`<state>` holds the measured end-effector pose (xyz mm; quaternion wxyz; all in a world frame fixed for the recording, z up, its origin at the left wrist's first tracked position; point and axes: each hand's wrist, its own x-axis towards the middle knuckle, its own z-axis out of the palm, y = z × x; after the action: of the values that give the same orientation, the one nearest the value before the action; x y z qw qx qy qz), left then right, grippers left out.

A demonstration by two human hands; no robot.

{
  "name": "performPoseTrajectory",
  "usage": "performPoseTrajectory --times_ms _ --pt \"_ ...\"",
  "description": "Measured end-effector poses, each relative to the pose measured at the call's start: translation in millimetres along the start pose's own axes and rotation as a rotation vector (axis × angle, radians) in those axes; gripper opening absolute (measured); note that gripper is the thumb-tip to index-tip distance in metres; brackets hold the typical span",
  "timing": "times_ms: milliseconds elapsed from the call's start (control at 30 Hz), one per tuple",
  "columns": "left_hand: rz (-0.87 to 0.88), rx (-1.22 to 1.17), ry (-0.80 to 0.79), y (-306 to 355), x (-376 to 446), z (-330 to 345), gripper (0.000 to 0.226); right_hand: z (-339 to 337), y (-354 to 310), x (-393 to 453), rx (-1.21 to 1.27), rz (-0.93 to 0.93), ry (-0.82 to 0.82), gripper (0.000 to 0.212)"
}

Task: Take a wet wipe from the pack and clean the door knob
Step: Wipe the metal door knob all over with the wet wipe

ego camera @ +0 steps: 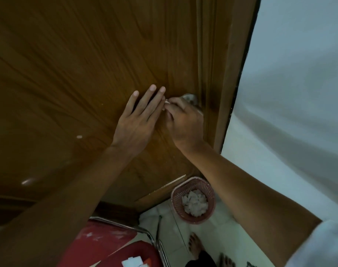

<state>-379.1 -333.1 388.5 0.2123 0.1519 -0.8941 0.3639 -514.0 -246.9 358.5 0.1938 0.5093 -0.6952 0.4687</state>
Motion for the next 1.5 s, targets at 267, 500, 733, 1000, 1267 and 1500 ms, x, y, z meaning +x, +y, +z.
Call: performPoseTrajectory --times_ms 267,500,733,1000,1267,1500 --pt "-0.085 0.015 0.14 10 -5 21 0.05 20 -4 -13 0.177 0.013 0.156 0.022" --pt "-0.159 0.056 0.251 26 -15 49 0.053 57 11 -38 0.233 -0.084 0.347 0.023" --pt "-0.236 0.143 0.371 38 -16 72 0.048 94 39 -58 0.173 -0.242 0.48 0.027" --pt "-0.321 0.176 0.467 57 -11 92 0.05 121 67 -57 0.321 -0.267 0.705 0.021" --pt "-0.331 0.199 0.47 77 -23 110 0.053 124 91 -79 0.444 -0.066 0.73 0.021" --pt "-0.331 0.191 0.471 81 -28 113 0.054 119 90 -74 0.441 -0.181 0.663 0.019"
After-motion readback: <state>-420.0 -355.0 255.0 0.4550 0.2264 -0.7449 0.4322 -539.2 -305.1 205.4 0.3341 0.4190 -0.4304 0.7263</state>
